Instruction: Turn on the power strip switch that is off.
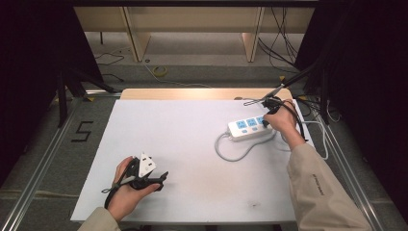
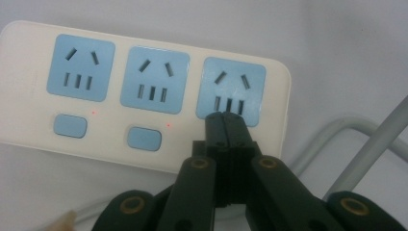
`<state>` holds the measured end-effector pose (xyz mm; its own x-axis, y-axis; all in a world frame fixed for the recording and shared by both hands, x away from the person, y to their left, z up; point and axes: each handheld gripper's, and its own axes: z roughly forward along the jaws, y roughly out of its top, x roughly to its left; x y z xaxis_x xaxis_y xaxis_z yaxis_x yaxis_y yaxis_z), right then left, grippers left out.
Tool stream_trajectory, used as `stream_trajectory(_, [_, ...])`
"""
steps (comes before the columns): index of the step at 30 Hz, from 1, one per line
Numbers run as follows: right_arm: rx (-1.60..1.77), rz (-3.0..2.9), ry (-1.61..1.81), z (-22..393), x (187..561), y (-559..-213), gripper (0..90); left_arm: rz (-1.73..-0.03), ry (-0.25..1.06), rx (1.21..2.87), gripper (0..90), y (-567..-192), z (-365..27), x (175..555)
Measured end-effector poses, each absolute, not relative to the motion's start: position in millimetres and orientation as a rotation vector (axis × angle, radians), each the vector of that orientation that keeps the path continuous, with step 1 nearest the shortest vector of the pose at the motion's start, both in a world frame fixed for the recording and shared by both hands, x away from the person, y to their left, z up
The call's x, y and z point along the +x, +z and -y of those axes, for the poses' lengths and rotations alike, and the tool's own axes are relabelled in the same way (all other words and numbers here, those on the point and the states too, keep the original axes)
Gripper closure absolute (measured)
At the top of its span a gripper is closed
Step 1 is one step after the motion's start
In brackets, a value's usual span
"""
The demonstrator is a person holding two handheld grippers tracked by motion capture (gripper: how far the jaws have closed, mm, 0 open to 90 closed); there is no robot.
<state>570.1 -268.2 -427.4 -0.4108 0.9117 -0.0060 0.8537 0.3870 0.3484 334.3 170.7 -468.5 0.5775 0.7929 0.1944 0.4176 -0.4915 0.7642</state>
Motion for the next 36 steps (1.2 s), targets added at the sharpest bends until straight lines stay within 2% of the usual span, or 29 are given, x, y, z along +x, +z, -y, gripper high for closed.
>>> stream_trajectory(36, [1.602,-2.43,0.44,268.4,569.1,-428.9,90.0,-0.95,0.712,2.142,23.1,-468.9,-169.2,334.5])
